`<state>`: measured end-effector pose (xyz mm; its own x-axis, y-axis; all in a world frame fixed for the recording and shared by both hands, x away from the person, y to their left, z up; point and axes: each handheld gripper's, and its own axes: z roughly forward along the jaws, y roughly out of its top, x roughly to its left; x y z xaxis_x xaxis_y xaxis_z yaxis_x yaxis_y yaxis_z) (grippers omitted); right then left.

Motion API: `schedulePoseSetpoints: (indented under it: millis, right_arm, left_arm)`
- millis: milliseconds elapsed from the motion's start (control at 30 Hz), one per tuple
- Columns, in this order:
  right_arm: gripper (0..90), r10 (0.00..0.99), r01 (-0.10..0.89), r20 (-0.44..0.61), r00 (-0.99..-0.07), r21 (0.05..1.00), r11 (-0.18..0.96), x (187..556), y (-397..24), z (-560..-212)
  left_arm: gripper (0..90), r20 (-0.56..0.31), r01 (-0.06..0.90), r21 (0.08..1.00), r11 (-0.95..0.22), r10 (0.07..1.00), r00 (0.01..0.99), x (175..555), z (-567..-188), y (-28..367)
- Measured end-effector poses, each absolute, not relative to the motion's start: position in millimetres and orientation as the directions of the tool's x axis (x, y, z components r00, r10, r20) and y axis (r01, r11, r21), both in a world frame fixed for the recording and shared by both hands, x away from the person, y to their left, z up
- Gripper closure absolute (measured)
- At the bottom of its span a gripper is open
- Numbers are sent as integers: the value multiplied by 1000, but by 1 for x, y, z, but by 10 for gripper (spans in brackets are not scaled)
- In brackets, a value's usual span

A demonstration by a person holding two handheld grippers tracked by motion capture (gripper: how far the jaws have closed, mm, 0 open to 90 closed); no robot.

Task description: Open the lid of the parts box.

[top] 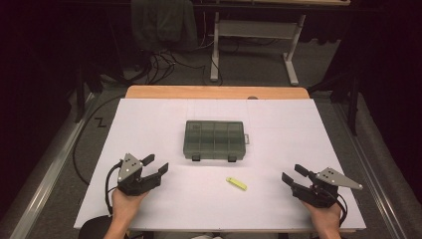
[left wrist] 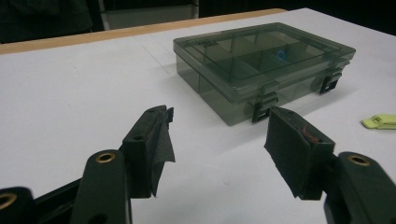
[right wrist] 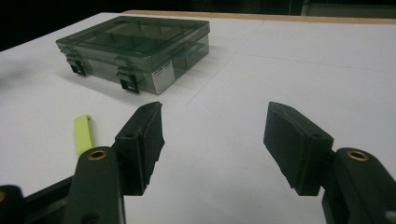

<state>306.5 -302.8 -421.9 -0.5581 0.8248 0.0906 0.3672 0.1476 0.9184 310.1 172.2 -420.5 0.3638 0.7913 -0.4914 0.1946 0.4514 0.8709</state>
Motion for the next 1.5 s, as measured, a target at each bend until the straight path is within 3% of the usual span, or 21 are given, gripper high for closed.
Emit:
schedulePoseSetpoints:
  millis: [1500]
  right_arm:
    - [422, 827, 336, 87, -555, 933, 128, 312, -294, -420]
  left_arm:
    - [400, -493, 194, 869, 454, 775, 396, 312, -415, 167]
